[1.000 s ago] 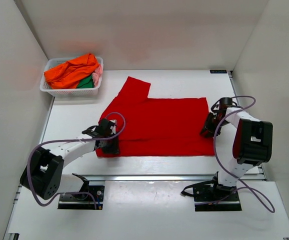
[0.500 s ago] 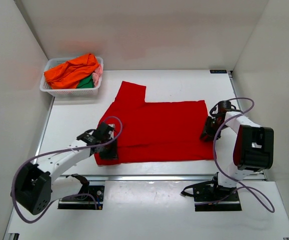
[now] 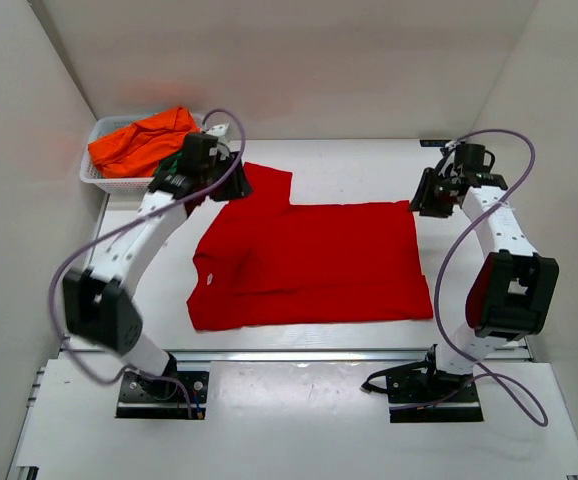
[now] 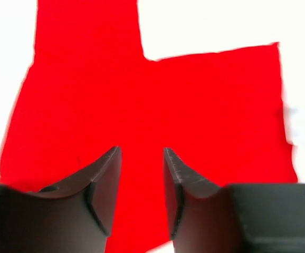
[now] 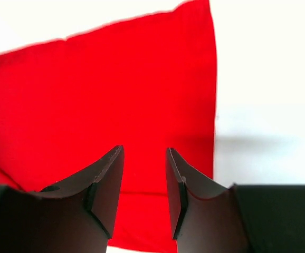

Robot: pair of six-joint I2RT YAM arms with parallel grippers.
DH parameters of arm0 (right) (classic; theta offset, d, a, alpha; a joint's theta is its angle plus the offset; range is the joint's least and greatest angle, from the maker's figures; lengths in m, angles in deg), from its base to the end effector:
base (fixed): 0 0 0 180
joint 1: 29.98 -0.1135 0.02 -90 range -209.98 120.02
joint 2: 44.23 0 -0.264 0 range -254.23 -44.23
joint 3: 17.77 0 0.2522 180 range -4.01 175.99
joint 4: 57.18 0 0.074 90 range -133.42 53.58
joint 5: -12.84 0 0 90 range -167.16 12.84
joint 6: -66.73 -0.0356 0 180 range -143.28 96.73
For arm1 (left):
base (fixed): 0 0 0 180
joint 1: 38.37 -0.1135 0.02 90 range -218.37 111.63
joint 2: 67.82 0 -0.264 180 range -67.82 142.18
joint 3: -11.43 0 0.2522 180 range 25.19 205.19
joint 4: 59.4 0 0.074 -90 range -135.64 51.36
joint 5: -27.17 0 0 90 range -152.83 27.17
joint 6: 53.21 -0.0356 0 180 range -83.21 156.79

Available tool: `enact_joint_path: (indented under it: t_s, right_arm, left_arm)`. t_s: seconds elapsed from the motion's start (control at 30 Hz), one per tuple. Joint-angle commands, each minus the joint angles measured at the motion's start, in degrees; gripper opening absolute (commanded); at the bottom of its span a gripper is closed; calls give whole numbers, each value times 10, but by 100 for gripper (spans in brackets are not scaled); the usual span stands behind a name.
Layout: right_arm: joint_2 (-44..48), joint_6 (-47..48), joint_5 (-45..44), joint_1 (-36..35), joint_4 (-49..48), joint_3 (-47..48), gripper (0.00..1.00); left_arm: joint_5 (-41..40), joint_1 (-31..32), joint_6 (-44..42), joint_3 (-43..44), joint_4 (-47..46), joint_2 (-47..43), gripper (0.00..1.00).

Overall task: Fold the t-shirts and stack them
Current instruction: Fold the flattened tshirt in 1/3 of the way, then grap the side of the flattened tshirt furthest away from the robot with both arms

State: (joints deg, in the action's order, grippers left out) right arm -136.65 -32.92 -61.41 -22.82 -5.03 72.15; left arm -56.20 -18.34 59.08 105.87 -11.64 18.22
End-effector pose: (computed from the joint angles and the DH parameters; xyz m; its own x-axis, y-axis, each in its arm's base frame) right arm 0.3443 -0.0335 0.2780 -0.8038 0.2636 -0.5333 0.1003 0.9437 0.3152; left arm 0.3141 -0.1189 0.3444 -0.7122 -0.1414 -0.6876 0.1664 0.9176 -0.3610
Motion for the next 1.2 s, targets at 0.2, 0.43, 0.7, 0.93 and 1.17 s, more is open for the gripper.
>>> enact_joint_path:
  t_s: [0.2,0.43,0.7,0.93,1.17]
  right_arm:
    - [-93,-5,-2,10,-44,101,41]
    - [-205,-5,-14,15,-51,180,44]
    - [-334,-4,-50,11,-15,301,52]
    - [-380,2,-57,-2,8,329,53]
    - [-387,3,-61,-14,5,319,54]
  left_arm:
    - [-58,-64,-61,178,12,273,61]
    - [-65,-76,-72,316,40,408,63]
    - [-66,-69,-73,328,39,450,65]
    - [-95,-65,-79,349,64,474,70]
    - [-114,-55,-82,364,85,497,75]
